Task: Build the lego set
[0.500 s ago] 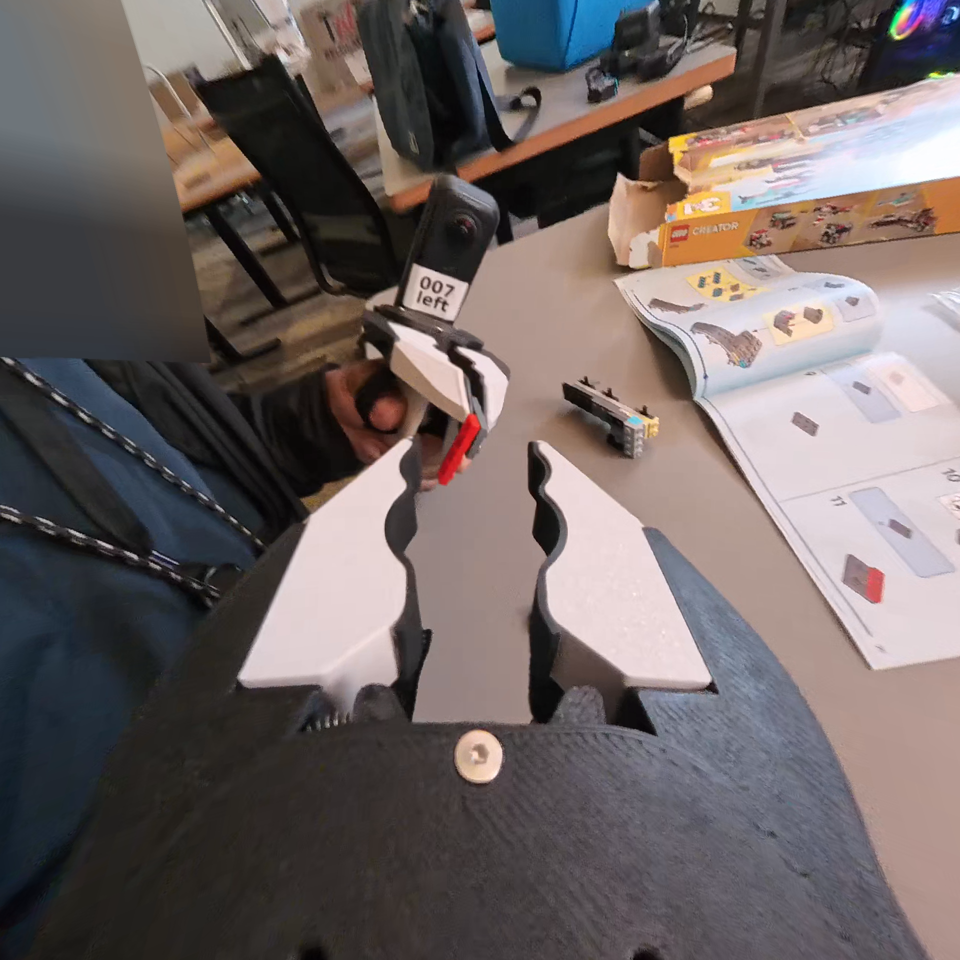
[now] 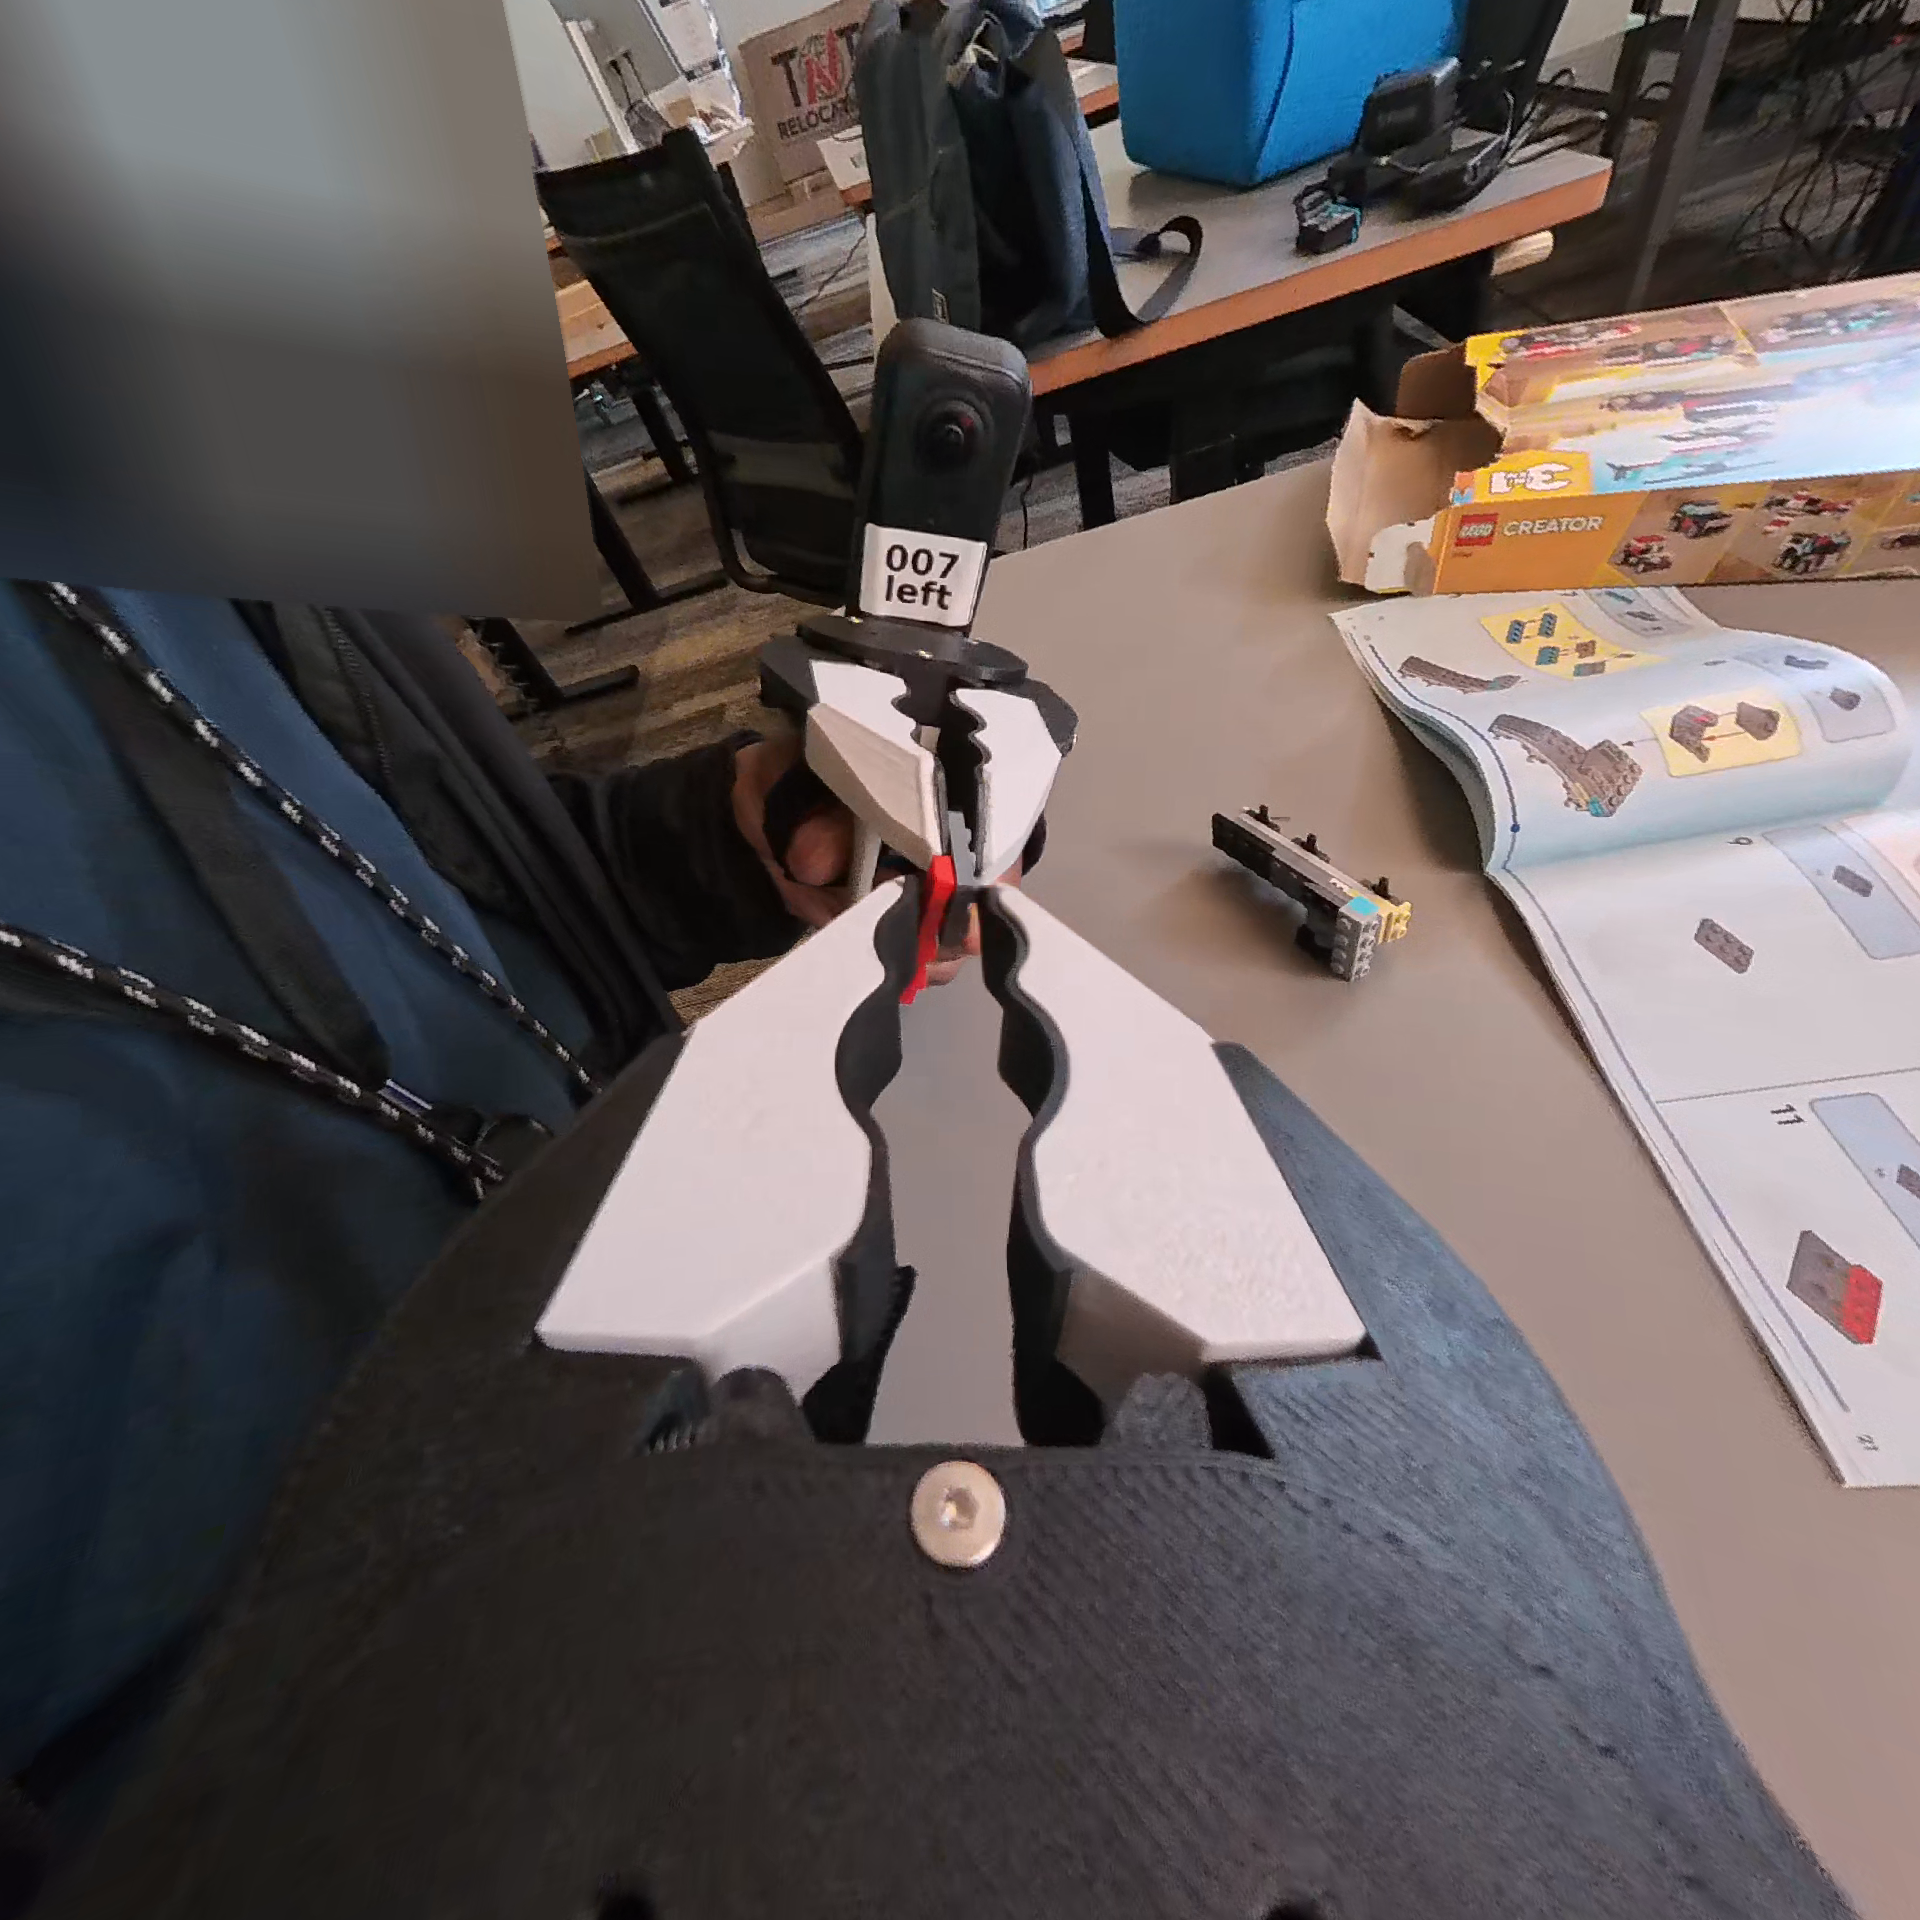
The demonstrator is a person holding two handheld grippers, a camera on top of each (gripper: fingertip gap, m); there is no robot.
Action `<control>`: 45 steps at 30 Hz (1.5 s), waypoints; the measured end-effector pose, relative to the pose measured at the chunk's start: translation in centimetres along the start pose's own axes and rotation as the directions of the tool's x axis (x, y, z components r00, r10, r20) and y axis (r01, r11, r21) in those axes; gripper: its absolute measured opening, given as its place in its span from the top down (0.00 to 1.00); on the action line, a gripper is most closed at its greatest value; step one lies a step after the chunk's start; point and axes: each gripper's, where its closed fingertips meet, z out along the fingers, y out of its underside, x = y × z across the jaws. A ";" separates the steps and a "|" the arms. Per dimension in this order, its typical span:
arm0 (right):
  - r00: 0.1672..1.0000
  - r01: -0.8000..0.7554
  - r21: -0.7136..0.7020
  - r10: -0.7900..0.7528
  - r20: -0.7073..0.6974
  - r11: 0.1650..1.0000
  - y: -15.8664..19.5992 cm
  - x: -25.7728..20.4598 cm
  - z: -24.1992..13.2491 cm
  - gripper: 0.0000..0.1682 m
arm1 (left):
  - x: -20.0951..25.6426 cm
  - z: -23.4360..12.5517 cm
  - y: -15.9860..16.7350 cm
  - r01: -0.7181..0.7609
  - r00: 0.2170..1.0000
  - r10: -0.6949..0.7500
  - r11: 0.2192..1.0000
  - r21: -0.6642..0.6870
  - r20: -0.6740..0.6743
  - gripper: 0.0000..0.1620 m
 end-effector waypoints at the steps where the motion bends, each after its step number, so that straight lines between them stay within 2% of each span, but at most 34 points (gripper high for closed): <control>1: 1.000 0.005 0.002 -0.005 0.001 1.000 0.0 -0.1 0.0 0.94 | 0.1 0.0 0.0 -0.003 1.000 0.003 1.000 -0.001 -0.003 0.97; 12: 0.997 0.074 0.001 -0.074 0.026 0.997 -0.1 -1.0 0.5 0.94 | 1.1 -0.6 0.1 -0.119 0.993 0.118 0.992 -0.044 -0.032 0.97; 17: 0.995 0.097 -0.008 -0.097 0.002 0.995 0.1 -0.8 0.7 0.95 | 1.0 -0.8 0.2 -0.139 0.990 0.138 0.989 -0.054 -0.022 0.97; 21: 0.994 0.101 0.002 -0.101 0.041 0.995 0.0 -1.4 0.7 0.95 | 1.6 -0.8 0.4 -0.156 0.987 0.153 0.986 -0.060 -0.054 0.97; 29: 0.993 0.088 0.006 -0.088 0.079 0.996 -0.1 -2.0 0.7 0.95 | 2.1 -0.8 0.5 -0.140 0.987 0.134 0.988 -0.061 -0.092 0.97; 33: 0.998 0.059 0.018 -0.059 0.011 0.998 -0.3 -0.9 1.1 0.95 | 1.2 -0.8 0.2 -0.078 0.995 0.076 0.996 -0.037 -0.058 0.98; 37: 0.999 0.032 0.035 -0.031 -0.036 0.999 -0.6 -0.3 1.1 0.88 | 0.8 -0.8 0.0 -0.044 0.998 0.043 0.999 -0.014 -0.050 0.98; 45: 0.999 0.036 0.016 -0.036 -0.036 0.999 -0.6 -0.7 1.6 0.95 | 1.1 -0.8 -0.2 -0.052 0.997 0.052 0.999 -0.005 -0.057 0.98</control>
